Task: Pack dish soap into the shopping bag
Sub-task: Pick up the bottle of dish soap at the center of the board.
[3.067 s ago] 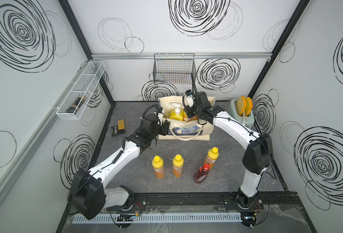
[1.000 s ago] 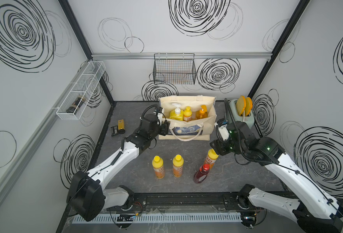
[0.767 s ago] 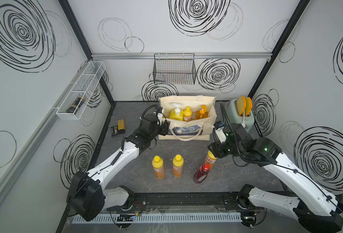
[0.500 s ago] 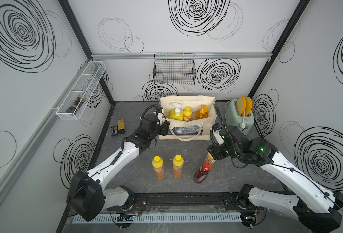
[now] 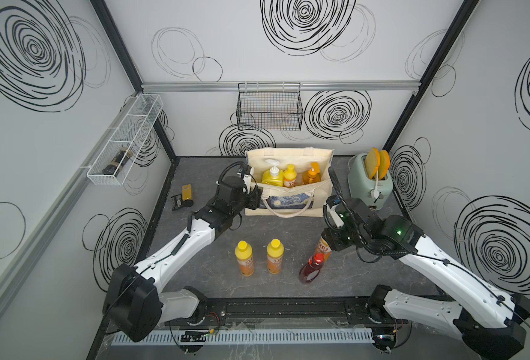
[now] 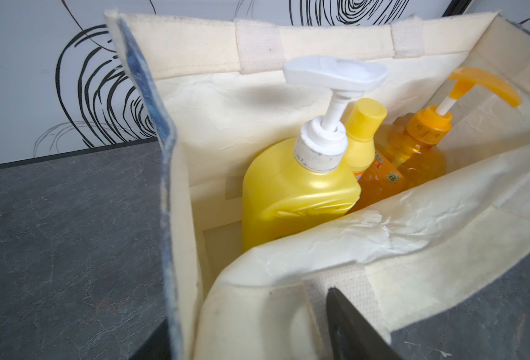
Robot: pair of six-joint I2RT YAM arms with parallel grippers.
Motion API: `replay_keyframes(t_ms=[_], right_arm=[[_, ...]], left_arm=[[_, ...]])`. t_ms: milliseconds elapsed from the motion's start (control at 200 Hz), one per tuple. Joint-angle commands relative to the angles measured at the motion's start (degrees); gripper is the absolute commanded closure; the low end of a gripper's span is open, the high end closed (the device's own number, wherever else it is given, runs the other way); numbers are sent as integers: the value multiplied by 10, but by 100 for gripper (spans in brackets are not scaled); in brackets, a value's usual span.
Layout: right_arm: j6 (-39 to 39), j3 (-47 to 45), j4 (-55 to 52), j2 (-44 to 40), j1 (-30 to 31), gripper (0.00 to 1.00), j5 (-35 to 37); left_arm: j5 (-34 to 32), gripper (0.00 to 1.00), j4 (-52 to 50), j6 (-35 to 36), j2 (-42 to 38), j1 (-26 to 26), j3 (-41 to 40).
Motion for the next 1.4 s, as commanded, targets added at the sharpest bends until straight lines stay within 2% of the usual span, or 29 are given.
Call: replay_keyframes(t_ms=[0,245,695,1151,1396], right_arm=[[14,-11,-6,-7,10,44,11],[20,-14,-11,-3,15,48,34],[13,3,0,0,22,70,67],[-26,121,-17,29,22,90,130],[-46,190,-12,57,22,93,116]], left_arm=[[8,34,7,8,-7,-4,4],[8,34,7,8,-6,-4,4],[9,34,7,9,-6,-5,4],[8,34,7,9,-11,-5,3],[10,34,10,9,-12,-6,1]])
